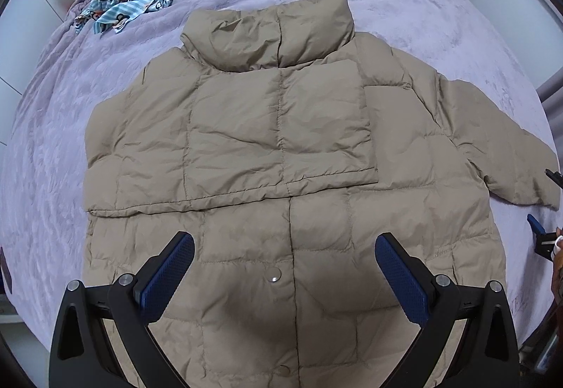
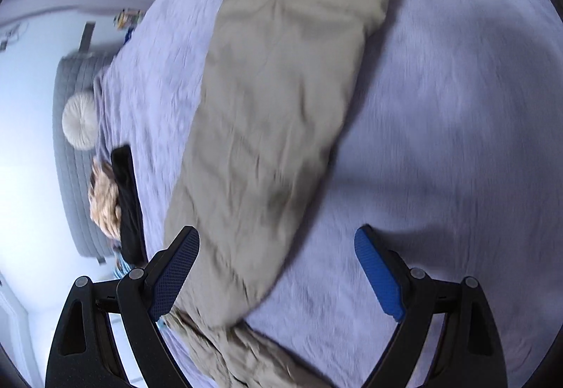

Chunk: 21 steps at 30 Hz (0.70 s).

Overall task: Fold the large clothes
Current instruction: 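Grasp the other sleeve with the right tool and lift it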

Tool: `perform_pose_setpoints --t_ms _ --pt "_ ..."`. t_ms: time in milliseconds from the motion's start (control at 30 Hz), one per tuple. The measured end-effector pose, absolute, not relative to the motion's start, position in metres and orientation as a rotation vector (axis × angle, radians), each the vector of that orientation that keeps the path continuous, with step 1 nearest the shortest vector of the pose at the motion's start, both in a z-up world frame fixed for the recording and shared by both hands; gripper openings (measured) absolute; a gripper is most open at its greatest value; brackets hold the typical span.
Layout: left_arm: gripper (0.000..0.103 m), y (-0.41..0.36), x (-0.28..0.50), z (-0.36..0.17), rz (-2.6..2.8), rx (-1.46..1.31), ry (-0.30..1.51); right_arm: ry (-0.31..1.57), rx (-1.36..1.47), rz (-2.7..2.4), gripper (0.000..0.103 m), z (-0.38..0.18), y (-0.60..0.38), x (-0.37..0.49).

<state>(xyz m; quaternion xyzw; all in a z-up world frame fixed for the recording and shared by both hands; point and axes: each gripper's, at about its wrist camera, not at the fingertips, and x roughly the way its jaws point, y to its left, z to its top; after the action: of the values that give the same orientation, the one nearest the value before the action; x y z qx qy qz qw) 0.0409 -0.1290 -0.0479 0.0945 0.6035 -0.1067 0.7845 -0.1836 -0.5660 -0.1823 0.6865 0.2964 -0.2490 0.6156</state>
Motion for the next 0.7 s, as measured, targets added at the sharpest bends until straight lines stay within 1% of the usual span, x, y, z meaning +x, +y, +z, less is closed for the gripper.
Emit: perform_pose_setpoints --t_ms 200,233,267,300,333,367,533,700 --pt "0.103 -0.136 0.047 -0.048 -0.223 0.202 1.288 0.494 1.749 -0.574 0.092 -0.202 -0.606 -0.182" --pt "0.103 -0.136 0.048 -0.048 -0.221 0.198 1.286 0.472 1.777 -0.577 0.091 -0.204 -0.609 -0.181" --pt "0.103 -0.135 0.048 -0.047 -0.22 0.193 1.284 0.445 1.808 -0.574 0.078 -0.206 -0.613 -0.18" --pt "0.103 -0.133 0.049 -0.047 -0.219 0.188 1.283 0.425 1.829 -0.554 0.042 -0.208 -0.614 -0.176" --pt "0.103 -0.132 0.049 -0.047 -0.217 0.187 1.282 0.419 1.838 -0.526 0.022 -0.21 -0.616 -0.173" --pt "0.103 -0.129 0.05 -0.047 -0.212 0.186 1.279 0.422 1.836 -0.493 0.006 -0.21 -0.618 -0.169" --pt "0.103 -0.101 0.055 -0.045 -0.177 0.171 1.254 0.444 1.662 -0.391 0.006 -0.173 -0.62 -0.142" --pt "0.103 -0.059 0.063 -0.045 -0.137 0.146 1.221 0.471 1.481 -0.177 0.006 -0.11 -0.588 -0.084"
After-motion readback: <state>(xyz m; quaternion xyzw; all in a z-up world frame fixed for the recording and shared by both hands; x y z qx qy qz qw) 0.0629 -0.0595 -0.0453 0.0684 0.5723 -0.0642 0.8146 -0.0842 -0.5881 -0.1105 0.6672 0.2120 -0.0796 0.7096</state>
